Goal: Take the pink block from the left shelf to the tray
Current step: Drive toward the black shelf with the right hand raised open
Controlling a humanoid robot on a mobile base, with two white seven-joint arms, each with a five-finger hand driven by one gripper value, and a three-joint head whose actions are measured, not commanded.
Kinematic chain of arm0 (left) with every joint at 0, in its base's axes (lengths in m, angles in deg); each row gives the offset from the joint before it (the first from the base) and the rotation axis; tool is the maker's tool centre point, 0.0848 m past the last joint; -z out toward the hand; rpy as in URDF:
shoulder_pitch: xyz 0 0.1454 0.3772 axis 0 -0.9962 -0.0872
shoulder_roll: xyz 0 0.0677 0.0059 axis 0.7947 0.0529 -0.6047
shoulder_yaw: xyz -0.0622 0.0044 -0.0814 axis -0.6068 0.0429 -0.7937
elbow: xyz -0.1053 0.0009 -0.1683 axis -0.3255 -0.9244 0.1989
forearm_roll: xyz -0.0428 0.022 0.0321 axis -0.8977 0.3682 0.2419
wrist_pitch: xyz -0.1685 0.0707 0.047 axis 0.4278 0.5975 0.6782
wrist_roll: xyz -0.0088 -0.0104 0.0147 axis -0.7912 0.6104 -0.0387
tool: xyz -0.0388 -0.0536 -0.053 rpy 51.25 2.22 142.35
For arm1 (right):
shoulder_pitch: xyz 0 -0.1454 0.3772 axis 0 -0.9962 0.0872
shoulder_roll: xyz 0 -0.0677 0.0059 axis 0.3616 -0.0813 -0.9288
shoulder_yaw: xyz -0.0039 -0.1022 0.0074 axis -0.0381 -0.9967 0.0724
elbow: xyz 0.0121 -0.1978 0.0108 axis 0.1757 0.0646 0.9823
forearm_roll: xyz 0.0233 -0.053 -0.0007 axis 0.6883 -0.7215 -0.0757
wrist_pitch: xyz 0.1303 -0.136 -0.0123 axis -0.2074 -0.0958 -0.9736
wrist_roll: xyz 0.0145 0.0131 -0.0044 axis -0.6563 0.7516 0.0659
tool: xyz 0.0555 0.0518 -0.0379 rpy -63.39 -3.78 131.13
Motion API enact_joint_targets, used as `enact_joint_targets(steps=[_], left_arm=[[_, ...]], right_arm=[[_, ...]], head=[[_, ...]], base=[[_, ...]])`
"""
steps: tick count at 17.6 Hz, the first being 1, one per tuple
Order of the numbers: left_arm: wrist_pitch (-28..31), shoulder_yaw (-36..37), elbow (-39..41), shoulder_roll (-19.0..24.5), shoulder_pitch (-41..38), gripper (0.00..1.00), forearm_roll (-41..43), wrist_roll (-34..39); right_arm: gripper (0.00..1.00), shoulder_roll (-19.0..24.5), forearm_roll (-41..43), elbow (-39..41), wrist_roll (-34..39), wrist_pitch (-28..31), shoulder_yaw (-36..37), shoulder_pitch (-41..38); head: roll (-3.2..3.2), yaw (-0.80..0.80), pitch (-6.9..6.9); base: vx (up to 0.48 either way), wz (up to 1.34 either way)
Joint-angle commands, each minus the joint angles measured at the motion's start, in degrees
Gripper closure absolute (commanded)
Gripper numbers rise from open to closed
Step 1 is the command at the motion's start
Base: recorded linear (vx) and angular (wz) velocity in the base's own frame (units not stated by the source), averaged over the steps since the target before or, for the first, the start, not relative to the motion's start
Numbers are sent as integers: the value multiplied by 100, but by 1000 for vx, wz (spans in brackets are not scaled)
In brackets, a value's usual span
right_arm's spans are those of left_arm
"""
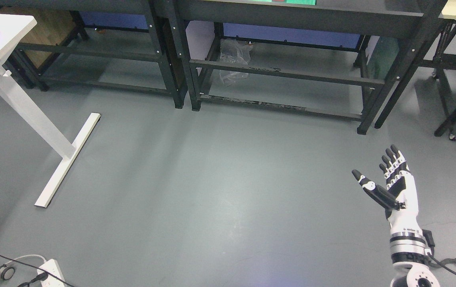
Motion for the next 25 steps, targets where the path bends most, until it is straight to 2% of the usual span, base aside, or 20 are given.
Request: enact_joint_targets(steps=[1,14,16,17,18,20,21,22,25], left_arm=[[-4,0,0,100,-53,0,9,-5],[-4,0,0,100,-53,0,9,-5],[-4,0,0,100,-53,0,9,-5],[-4,0,0,100,-53,0,9,-5],[-4,0,0,100,-53,0,9,-5],[-4,0,0,100,-53,0,9,-5],[-4,0,0,100,-53,0,9,-5],[-4,0,0,100,-53,0,9,-5],[-4,0,0,100,-53,0,9,-5]], right_arm=[[0,-100,9,0,-3,-5,-5,-1],[0,-100,254,0,-21,-93,13,-10],[0,-100,46,0,-65,-128,30,16],[0,-140,-557,0,-169,-137,48,60],[3,-280,-1589,0,-449,-102,57,165],[9,-553,-4197,0,-1125,212,-22,315],[9,-580,-5237,9,-1172,389,-118,359],[8,-589,-5847,9,-1164,521,-250,359],[1,-510,-5723,175,-1032,339,-374,324]], head=[[0,0,0],[0,0,0],[0,0,0],[0,0,0],[0,0,0],[0,0,0],[0,0,0],[0,0,0],[0,0,0]], base=[[0,0],[0,0],[0,0],[0,0],[0,0],[0,0],[0,0],[4,11],[5,-8]])
